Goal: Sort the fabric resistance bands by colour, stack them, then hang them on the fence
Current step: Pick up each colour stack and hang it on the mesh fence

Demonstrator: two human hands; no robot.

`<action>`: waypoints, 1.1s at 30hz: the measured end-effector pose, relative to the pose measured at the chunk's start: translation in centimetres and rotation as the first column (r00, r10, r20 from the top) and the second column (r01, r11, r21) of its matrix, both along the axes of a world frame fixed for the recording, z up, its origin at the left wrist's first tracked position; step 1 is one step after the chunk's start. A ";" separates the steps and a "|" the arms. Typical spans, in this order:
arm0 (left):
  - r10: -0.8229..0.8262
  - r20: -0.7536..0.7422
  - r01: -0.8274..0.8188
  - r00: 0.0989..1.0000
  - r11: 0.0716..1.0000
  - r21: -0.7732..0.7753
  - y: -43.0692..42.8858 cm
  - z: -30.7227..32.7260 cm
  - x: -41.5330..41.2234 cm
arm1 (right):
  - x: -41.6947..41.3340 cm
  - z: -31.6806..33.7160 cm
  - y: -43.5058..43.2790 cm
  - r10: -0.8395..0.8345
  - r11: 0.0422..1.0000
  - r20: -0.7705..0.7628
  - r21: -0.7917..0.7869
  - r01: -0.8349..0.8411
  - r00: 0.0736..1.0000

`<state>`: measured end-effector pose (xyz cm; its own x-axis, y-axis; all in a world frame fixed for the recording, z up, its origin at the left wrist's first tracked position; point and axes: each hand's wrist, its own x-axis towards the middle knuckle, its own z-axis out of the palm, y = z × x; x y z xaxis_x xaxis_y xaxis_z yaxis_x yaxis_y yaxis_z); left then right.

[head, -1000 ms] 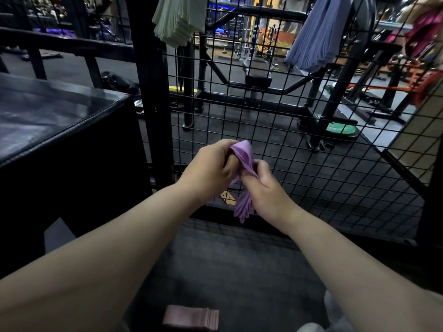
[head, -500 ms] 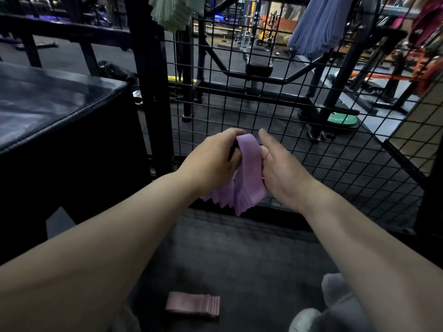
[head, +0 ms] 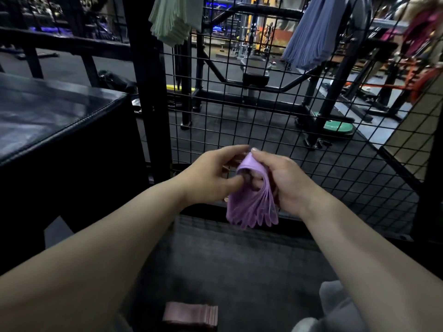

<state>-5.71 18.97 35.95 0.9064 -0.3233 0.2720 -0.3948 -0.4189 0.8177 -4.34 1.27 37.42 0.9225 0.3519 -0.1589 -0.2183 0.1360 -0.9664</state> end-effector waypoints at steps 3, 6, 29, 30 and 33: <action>-0.158 -0.187 0.123 0.970 0.975 -0.184 0.6 0.4 0.0 | -0.3 0.3 -0.2 0.115 0.993 -0.044 0.012 -0.114 0.992; -0.201 -0.224 0.126 0.954 0.943 -0.309 0.8 0.6 -0.2 | -0.5 0.4 -0.2 0.171 0.984 -0.043 -0.039 -0.172 0.984; -0.141 -0.232 0.111 0.962 0.984 -0.140 1.6 0.2 0.3 | 0.1 0.0 -2.4 0.376 0.820 0.222 -0.532 -0.211 0.900; -0.154 -0.252 0.120 0.955 0.982 -0.146 1.6 0.2 0.3 | 0.1 0.0 -2.5 0.375 0.831 0.217 -0.510 -0.222 0.901; -0.200 -0.305 0.157 0.931 0.974 -0.160 1.6 0.3 0.3 | -0.1 0.2 -2.3 0.354 0.876 0.209 -0.417 -0.245 0.912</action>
<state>-5.44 20.61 36.27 0.8826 -0.4692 0.0307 -0.1641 -0.2461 0.9552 -4.48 -1.01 37.58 0.8074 0.5824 -0.0947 0.0868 -0.2759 -0.9573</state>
